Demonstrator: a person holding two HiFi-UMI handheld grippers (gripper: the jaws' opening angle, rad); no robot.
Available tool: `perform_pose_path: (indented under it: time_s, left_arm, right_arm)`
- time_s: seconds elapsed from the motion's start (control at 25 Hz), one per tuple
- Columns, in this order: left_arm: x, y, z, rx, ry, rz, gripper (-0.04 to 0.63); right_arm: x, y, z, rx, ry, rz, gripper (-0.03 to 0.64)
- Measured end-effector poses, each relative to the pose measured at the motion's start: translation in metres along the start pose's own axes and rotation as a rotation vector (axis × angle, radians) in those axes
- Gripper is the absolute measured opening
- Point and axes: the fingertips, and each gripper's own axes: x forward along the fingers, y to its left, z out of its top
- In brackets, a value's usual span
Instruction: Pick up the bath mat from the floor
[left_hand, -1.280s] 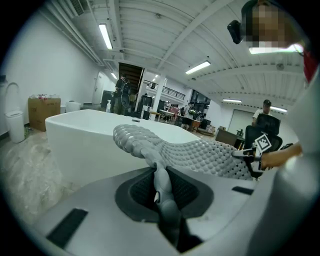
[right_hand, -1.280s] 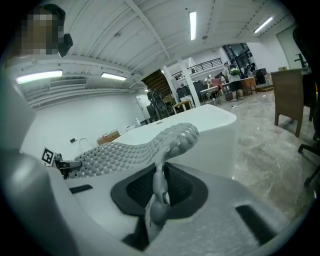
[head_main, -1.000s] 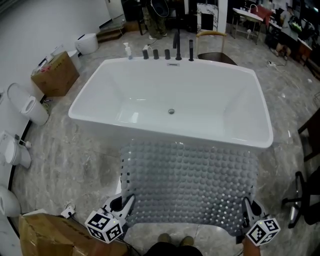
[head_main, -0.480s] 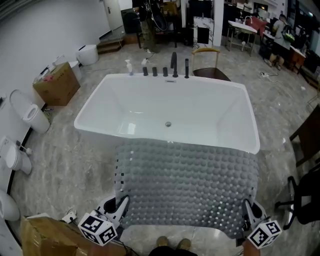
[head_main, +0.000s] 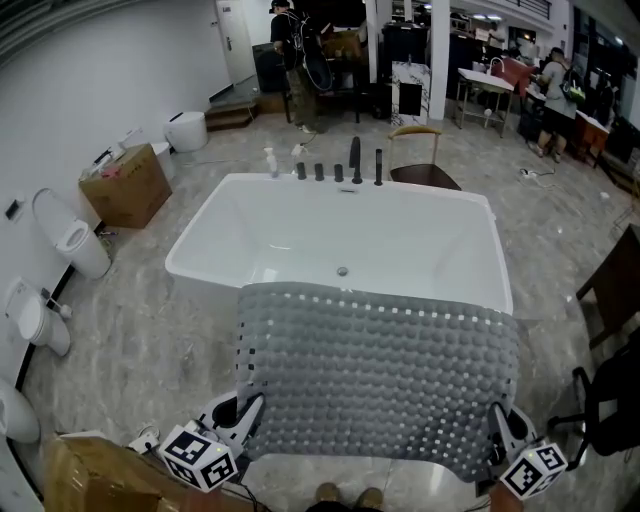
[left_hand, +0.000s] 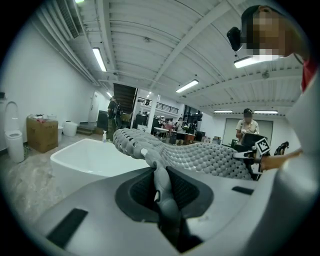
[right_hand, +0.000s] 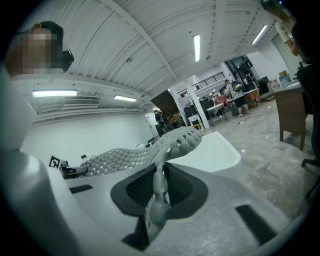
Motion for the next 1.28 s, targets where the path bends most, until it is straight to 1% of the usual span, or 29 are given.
perform_pose_path:
  time_s: [0.48, 0.72, 0.84, 0.92, 1.16, 1.28]
  left_arm:
    - [-0.031, -0.016, 0.043, 0.038, -0.046, -0.053, 0.049]
    - [-0.054, -0.024, 0.07, 0.024, -0.066, -0.046, 0.049]
    - [-0.062, -0.028, 0.076, 0.017, -0.088, -0.052, 0.049]
    - [-0.067, -0.029, 0.074, 0.014, -0.111, -0.069, 0.049]
    - [-0.084, -0.032, 0.095, 0.038, -0.12, -0.056, 0.049]
    - [-0.09, -0.035, 0.1, 0.049, -0.13, -0.062, 0.049]
  right_arm:
    - [-0.04, 0.023, 0.037, -0.002, -0.057, 0.031, 0.043]
    - [-0.061, 0.037, 0.058, -0.013, -0.086, 0.052, 0.043]
    - [-0.07, 0.044, 0.069, -0.024, -0.105, 0.059, 0.043]
    - [-0.077, 0.048, 0.075, -0.03, -0.118, 0.066, 0.043]
    - [-0.087, 0.065, 0.085, -0.046, -0.138, 0.085, 0.043]
    - [-0.094, 0.069, 0.087, -0.018, -0.162, 0.096, 0.043]
